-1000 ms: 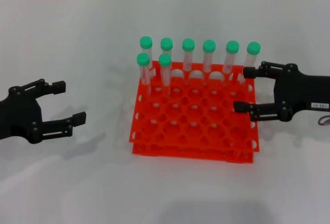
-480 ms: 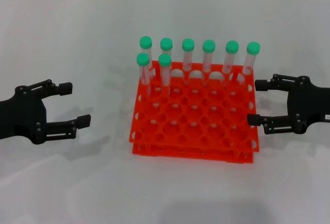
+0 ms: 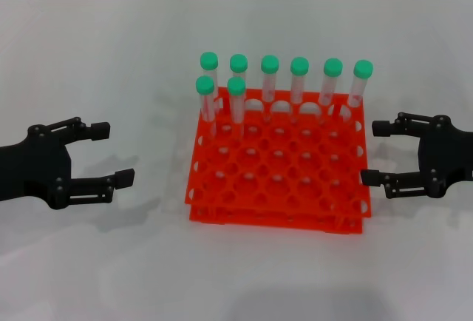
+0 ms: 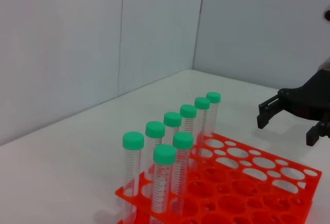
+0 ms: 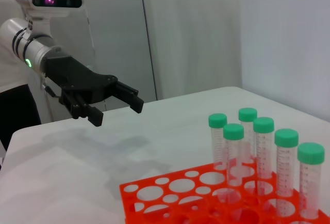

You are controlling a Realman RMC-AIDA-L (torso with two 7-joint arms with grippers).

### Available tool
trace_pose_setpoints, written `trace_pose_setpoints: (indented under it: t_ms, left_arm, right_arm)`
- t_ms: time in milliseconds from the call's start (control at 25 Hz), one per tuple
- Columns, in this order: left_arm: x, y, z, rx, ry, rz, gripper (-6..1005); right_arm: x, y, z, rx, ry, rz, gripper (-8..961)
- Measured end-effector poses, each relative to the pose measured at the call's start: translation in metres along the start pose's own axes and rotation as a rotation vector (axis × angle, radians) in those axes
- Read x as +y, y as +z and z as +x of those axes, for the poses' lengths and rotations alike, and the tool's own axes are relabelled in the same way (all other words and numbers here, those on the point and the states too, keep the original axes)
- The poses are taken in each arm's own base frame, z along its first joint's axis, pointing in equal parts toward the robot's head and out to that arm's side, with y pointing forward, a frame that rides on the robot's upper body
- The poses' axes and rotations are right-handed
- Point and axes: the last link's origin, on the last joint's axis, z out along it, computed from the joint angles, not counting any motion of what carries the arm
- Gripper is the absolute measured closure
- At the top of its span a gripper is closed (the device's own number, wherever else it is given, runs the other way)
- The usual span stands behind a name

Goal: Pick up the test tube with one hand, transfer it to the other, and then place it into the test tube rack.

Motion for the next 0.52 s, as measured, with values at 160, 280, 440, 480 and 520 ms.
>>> trace_pose_setpoints:
  t_ms: [160,280,440,480,520]
  left_arm:
    - [-0.0003,0.0006,0.0007,0.000,0.002,-0.001,105]
    - [-0.0002,0.0012,0.0009,0.001,0.002,-0.002,105]
    - [0.0003,0.0012,0.0002,0.001,0.000,-0.002,105]
    - [0.0004,0.0012,0.0001,0.001,0.000,-0.002,105]
    - [0.0004,0.0012,0.0000,0.001,-0.001,-0.002,105]
  right_arm:
    - [0.0010,0.0007,0.0006,-0.002,-0.001,-0.002,89]
    - [0.0015,0.0013,0.0010,-0.003,-0.001,-0.002,89]
    - [0.0014,0.0019,0.0014,-0.003,0.000,0.001,89]
    - [0.0014,0.0020,0.0015,-0.003,0.000,0.002,89]
    - [0.0015,0.0021,0.0015,-0.003,-0.001,0.001,89]
